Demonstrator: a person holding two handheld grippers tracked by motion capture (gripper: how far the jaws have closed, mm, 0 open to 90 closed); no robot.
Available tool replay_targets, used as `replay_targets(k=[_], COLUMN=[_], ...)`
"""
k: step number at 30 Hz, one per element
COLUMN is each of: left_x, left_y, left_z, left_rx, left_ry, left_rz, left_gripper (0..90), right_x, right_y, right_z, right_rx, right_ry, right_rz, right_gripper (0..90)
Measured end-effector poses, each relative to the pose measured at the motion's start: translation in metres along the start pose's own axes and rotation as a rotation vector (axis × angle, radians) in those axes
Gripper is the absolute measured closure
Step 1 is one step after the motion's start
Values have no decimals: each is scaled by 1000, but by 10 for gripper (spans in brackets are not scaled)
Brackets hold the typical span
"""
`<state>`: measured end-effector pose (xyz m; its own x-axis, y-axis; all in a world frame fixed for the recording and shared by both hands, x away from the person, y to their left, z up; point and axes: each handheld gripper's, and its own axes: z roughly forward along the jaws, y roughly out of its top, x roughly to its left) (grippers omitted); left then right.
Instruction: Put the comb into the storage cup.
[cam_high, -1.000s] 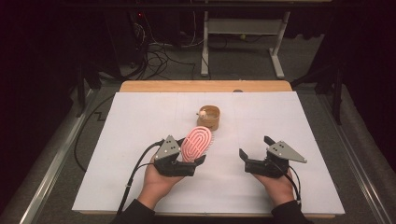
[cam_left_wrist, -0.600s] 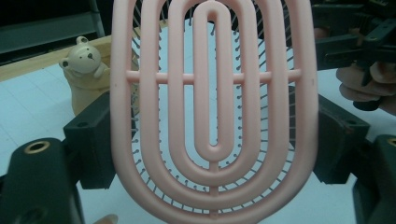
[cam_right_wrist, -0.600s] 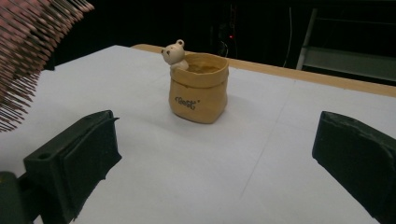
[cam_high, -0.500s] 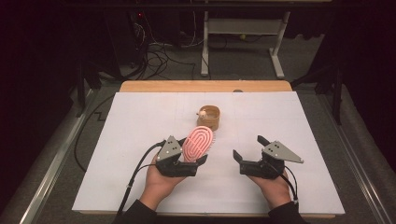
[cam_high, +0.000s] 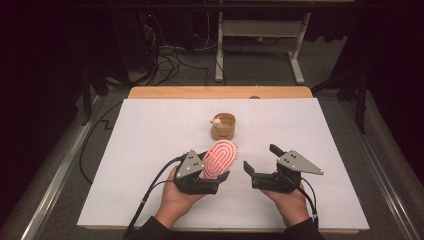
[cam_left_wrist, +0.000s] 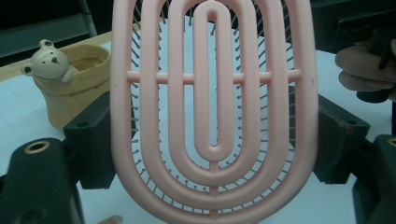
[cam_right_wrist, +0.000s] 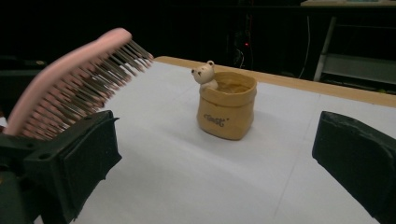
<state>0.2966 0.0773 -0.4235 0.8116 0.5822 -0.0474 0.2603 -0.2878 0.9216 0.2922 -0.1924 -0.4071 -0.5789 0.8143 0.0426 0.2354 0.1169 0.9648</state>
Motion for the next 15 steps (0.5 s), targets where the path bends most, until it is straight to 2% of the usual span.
replay_targets(k=[4,15], left_x=[-3,-14], left_y=[-1,4], left_z=[3,2], left_rx=[11,-6], left_ry=[13,2], left_rz=[12,26], left_gripper=[183,183], right_x=[5,20], right_y=[4,17], right_z=[-2,-7], right_rx=[-13,-44], right_ry=[24,84], right_rz=[5,16], right_gripper=[7,5])
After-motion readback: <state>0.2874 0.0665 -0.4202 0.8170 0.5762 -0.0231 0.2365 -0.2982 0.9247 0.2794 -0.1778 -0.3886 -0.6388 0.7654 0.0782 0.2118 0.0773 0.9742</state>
